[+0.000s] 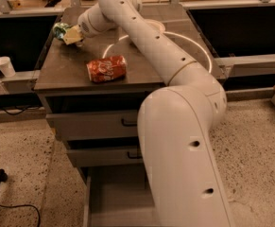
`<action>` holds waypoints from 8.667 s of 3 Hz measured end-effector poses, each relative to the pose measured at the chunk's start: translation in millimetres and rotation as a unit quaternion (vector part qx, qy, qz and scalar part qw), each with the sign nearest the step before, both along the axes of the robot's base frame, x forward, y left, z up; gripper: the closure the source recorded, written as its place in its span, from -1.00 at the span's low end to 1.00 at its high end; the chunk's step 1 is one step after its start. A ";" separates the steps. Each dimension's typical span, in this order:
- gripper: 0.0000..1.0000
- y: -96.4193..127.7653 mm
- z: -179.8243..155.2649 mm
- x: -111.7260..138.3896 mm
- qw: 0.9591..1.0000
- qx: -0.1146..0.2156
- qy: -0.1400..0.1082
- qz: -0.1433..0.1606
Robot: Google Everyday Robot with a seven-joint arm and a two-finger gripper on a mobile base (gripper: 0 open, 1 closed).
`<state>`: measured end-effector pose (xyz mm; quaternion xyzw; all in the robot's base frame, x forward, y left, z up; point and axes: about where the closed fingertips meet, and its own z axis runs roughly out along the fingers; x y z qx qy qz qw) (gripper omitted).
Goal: Place green can into bottom drawer
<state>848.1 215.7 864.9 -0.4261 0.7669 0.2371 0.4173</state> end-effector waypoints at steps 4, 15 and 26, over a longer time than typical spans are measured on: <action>1.00 -23.5 96.5 -101.9 0.966 0.001 -0.197 0.168; 1.00 -140.1 0.2 -358.8 0.844 -0.236 -0.194 0.441; 1.00 -175.6 -432.8 -434.4 0.942 0.070 0.030 0.326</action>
Offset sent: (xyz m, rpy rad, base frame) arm -0.1093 -0.0569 0.1137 -0.0055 -0.4070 0.2507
